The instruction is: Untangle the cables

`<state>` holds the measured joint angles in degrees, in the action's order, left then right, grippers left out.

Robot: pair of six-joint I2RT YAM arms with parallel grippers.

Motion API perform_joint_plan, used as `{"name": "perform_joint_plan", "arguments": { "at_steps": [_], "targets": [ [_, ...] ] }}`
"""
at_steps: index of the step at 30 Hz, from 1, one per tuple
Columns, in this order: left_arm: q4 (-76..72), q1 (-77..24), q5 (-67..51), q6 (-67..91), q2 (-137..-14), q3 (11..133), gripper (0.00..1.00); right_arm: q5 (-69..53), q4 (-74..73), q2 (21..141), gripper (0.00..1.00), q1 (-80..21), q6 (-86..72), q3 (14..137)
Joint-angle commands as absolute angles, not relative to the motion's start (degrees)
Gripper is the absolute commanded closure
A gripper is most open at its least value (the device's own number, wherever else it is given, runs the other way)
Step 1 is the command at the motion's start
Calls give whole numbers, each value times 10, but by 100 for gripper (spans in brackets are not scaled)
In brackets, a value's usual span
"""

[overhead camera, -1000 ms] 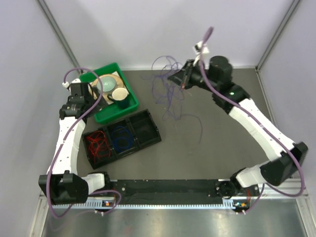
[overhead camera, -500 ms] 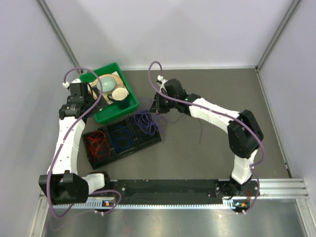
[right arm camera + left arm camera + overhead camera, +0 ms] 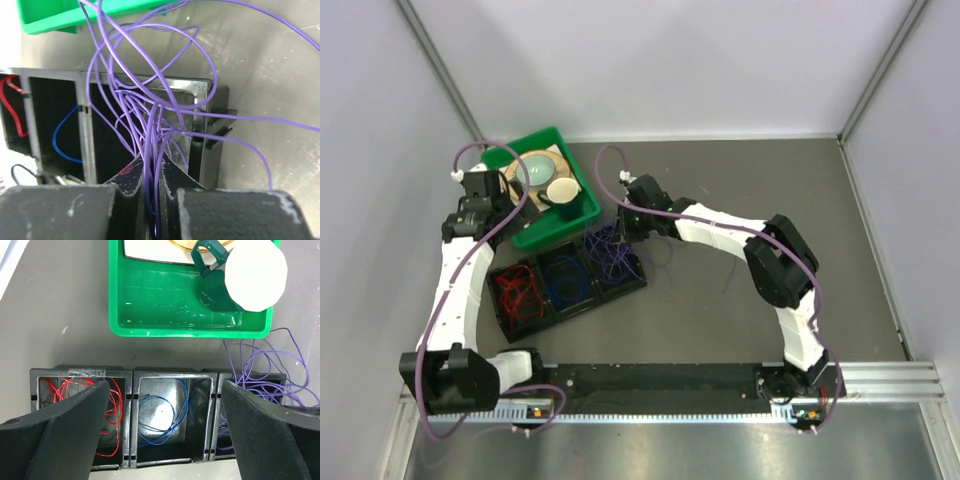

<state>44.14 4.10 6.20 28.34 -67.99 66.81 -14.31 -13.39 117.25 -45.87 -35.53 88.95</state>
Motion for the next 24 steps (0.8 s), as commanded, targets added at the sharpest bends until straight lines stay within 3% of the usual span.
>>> {"name": "perform_joint_plan", "arguments": {
  "at_steps": [1, 7, 10, 12, 13, 20, 24],
  "targets": [
    [425, 45, 47, 283, -667, 665, 1, -106, -139, 1184, 100, -476, -342, 919],
    [419, 45, 26, 286, -666, 658, 1, -125, -132, 1174, 99, -479, -334, 914],
    [413, 46, 3, 279, -666, 657, 1, -129, -119, 1143, 67, -478, -332, 902],
    [404, 45, -25, 273, -664, 655, 1, -127, -108, 1124, 58, -478, -332, 895],
    [400, 44, -35, 272, -664, 653, 1, -127, -107, 1115, 49, -479, -331, 890],
    [381, 28, -92, 277, -698, 646, 1, -119, -106, 1038, 32, -479, -329, 881],
    [360, -32, -76, 286, -739, 654, 1, -91, -122, 1002, 19, -474, -323, 857]
  ]
}}
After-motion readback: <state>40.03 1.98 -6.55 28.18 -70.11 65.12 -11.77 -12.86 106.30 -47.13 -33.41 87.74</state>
